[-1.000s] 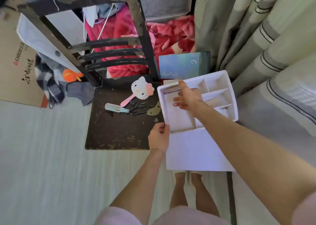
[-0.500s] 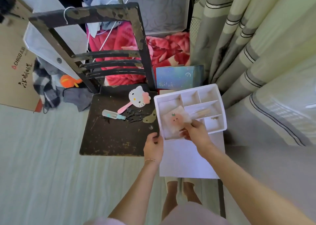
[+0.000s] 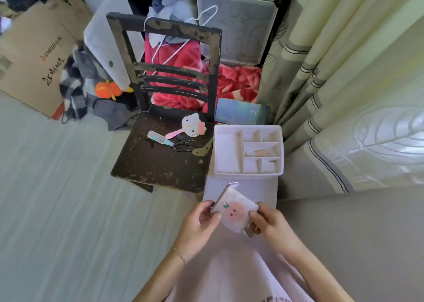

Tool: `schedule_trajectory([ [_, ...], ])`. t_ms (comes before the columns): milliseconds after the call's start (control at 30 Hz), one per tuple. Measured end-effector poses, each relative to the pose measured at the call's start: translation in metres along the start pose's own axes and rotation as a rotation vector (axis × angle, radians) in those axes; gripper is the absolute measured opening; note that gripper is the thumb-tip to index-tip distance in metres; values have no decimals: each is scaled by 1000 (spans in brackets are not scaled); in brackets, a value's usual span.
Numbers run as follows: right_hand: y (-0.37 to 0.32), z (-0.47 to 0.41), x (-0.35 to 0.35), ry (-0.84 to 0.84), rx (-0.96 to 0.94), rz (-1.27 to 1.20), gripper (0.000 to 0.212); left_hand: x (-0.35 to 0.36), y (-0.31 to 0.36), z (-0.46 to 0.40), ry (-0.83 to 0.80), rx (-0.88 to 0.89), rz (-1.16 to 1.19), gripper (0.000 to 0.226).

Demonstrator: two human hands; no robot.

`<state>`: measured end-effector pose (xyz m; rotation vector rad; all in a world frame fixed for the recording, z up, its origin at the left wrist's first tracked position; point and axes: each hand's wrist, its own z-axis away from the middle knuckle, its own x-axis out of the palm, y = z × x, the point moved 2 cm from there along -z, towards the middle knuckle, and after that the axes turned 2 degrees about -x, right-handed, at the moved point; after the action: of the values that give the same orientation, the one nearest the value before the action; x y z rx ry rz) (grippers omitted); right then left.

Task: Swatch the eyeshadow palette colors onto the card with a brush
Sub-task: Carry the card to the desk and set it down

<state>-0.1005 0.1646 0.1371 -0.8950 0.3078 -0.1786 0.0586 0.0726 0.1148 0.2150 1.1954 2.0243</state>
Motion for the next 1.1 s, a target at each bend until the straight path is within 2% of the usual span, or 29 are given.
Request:
schedule_trajectory([
  [100, -24, -9, 9, -70, -77, 135, 23, -15, 7, 8, 129, 57, -96, 14],
  [167, -36, -18, 17, -50, -142, 225, 9, -25, 9, 16, 159, 42, -22, 10],
  [200, -41, -21, 21, -55, -171, 263, 14, -29, 9, 21, 180, 26, 37, 9],
  [267, -50, -25, 32, -197, -194, 288, 35, -36, 9, 36, 255, -12, 179, 11],
  [300, -53, -25, 39, -311, -192, 280, 38, -36, 8, 45, 298, -33, 247, 10],
  [367, -57, -23, 56, -512, -214, 271, 33, -30, 2, 63, 385, -73, 361, 8],
  [467, -48, -20, 77, -624, -253, 350, 22, -17, -19, 89, 567, -162, 531, 7],
  [600, -27, -27, 86, -604, -258, 560, 14, -7, -74, 125, 833, -356, 513, 10],
  [700, -10, -38, 80, -526, -203, 622, 14, -2, -127, 159, 898, -557, 426, 15],
  [800, 2, -54, 77, -440, -102, 674, 20, 4, -170, 192, 942, -698, 465, 17],
  [900, 5, -67, 89, -420, -15, 784, 21, 6, -202, 217, 1019, -754, 600, 13],
  [967, 4, -68, 111, -428, -80, 918, 24, 5, -219, 228, 1039, -763, 694, 12],
  [1100, -13, -56, 186, -512, -171, 1000, 24, -23, -251, 245, 1077, -787, 808, 14],
])
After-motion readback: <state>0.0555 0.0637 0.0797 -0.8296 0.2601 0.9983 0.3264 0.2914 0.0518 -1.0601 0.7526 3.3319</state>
